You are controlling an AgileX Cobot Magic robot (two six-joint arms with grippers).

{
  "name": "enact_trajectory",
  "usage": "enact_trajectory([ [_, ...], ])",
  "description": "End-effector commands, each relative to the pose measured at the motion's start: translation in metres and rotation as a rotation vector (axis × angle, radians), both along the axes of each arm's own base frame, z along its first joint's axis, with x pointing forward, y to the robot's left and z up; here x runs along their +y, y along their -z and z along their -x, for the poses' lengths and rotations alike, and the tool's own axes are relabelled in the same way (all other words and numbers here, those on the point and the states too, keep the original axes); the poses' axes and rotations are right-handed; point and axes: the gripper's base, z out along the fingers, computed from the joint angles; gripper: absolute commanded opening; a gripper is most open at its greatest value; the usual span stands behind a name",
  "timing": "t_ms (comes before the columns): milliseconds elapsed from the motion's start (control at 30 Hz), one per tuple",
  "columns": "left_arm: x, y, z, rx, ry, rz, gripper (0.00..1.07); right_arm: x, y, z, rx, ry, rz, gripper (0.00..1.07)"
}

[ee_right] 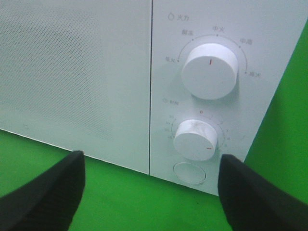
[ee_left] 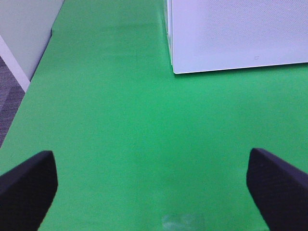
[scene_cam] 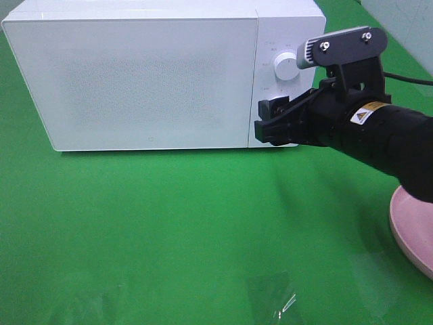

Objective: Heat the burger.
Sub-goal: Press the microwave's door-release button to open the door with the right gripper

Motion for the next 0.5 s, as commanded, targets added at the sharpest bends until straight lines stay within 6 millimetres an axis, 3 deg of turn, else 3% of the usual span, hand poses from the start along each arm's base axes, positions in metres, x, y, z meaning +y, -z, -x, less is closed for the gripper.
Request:
enact_trajectory([
  [33,0.0,0.0,0.003,-0.033,-0.004,0.001,1.0,0.007,0.013,-0.001,-0.028,0.07,0.0,0.75],
  [500,0.0,0.0,0.003,-0.033,-0.004,0.001,1.0,0.012,0.048,-0.004,0.013,0.153,-0.019,0.63],
])
